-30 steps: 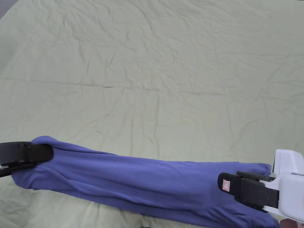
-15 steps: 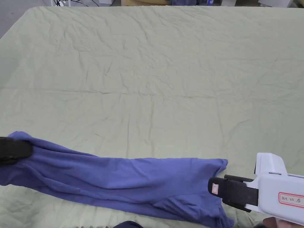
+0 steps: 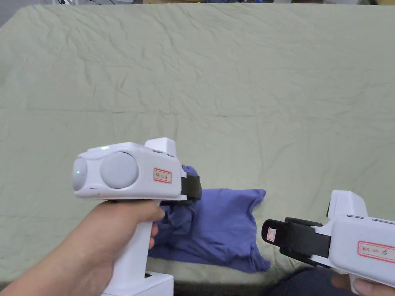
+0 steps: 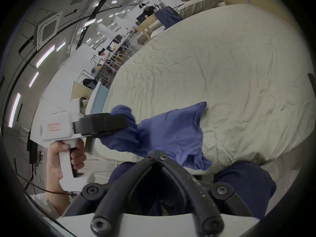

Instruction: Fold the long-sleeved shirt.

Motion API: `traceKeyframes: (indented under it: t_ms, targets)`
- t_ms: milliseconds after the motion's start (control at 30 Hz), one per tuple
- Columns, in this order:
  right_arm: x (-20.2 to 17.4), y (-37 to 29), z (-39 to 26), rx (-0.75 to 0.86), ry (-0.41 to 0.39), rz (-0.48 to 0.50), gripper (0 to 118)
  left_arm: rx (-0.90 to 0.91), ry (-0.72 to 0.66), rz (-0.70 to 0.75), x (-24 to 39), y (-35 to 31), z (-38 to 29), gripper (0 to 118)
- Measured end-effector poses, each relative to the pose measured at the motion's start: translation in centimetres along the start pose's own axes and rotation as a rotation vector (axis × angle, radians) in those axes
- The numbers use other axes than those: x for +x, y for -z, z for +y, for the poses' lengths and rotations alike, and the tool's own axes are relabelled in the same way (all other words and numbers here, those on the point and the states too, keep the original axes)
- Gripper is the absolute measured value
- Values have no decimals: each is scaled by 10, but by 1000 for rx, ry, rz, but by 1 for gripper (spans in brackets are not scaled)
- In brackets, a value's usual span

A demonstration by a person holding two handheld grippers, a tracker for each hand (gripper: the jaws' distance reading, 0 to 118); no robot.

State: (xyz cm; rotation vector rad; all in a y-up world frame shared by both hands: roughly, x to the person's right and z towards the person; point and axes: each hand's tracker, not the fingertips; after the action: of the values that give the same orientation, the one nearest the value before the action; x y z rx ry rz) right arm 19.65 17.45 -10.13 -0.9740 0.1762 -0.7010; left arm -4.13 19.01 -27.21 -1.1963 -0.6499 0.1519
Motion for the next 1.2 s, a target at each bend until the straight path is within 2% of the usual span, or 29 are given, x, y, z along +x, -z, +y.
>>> traceKeyframes:
  t_ms: [133,200,233,267,300,333,400,533,633,667,700,733,767,800,833,867,1000,1133,1200]
  targets:
    - [11,-5,-3,10,23,-3,2,-88,9,64,18,61,-7,8]
    - [16,-7,-3,16,36,0,2,-100,-8,71,21,78,-9,16]
    - [19,-7,-3,18,43,-3,2,-91,-36,51,19,81,-9,40]
    - [21,-7,-3,19,50,-7,2,-72,-65,1,17,80,-7,72]
    - [23,-6,-2,19,55,-11,2,-58,-78,-67,17,78,-6,100]
    - [24,-6,-2,20,59,-14,2,-39,-65,-141,17,73,-6,118]
    - [27,-7,0,25,69,-13,2,20,-19,-192,20,51,-8,118]
    - [31,-13,3,48,86,-3,2,151,46,-142,12,2,-8,117]
    - [34,-16,5,66,98,4,2,232,-19,-71,-18,-24,-12,115]
    - [34,-15,5,67,103,6,2,241,-66,-30,-29,-28,-15,108]
    - [35,-14,5,67,108,8,2,232,-111,15,-40,-29,-16,89]
    - [36,-14,5,66,112,11,2,193,-129,51,-49,-26,-19,40]
    - [36,-12,5,64,117,14,2,167,-127,100,-52,-18,-24,3]
    - [36,-11,5,60,123,17,2,138,-87,188,-52,-8,-31,3]
    - [36,-9,4,57,130,21,2,105,-45,212,-50,2,-38,3]
    - [35,-8,4,55,136,24,2,49,-3,213,-46,11,-43,3]
    - [32,-10,4,58,153,20,2,-33,60,65,-11,45,-60,3]
    - [37,-16,5,60,151,-39,2,-104,191,110,26,94,-69,3]
    - [43,-19,6,45,165,-99,2,-80,196,123,40,107,-70,3]
